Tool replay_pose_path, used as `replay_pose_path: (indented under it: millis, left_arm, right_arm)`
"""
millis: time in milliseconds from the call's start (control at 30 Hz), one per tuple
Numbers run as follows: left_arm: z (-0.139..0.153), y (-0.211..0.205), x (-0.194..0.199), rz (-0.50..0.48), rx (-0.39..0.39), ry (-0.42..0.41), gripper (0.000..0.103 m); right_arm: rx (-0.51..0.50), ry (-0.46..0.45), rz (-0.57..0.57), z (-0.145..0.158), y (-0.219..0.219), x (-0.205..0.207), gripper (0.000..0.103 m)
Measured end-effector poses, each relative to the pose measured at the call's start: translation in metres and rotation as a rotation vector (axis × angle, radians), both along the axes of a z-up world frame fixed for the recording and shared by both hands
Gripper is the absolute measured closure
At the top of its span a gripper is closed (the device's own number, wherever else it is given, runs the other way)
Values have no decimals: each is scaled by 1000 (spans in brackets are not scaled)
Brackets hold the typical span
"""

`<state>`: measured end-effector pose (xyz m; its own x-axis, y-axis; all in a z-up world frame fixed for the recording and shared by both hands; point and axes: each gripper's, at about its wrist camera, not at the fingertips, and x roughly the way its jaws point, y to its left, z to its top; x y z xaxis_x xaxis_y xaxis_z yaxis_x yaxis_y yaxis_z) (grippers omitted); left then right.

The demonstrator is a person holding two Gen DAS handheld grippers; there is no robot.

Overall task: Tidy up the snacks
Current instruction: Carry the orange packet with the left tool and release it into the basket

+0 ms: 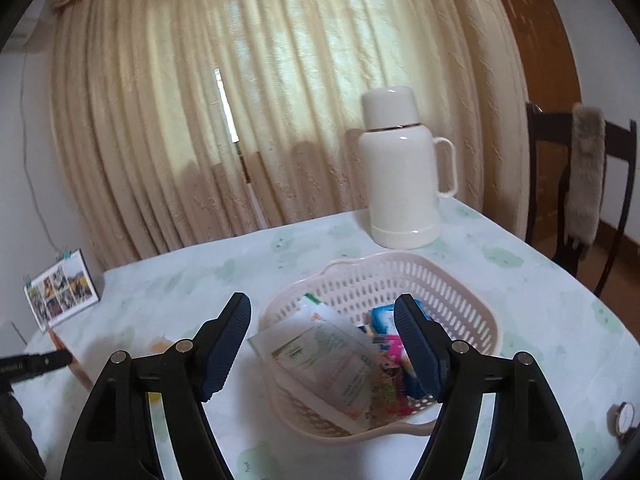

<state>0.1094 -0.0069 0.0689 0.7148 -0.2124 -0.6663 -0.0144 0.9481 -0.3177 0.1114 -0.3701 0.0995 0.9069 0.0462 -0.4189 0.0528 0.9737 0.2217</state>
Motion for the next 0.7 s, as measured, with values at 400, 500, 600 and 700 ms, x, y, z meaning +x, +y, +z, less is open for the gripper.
replay_pose_path:
  millis: [400, 500, 600, 700]
  left_arm:
    - [39, -48, 3, -102, 36, -47, 72]
    - [49, -68, 8, -144, 43, -58, 72]
    - [59, -91, 11, -198, 40, -69, 72]
    - [68, -119, 14, -251, 45, -86, 72]
  right_arm:
    - [122, -17, -101, 4, -36, -5, 28]
    - [165, -12, -137, 2, -48, -6, 28]
    - [193, -7, -165, 2, -58, -7, 28]
    - [210, -5, -190, 1, -64, -9, 28]
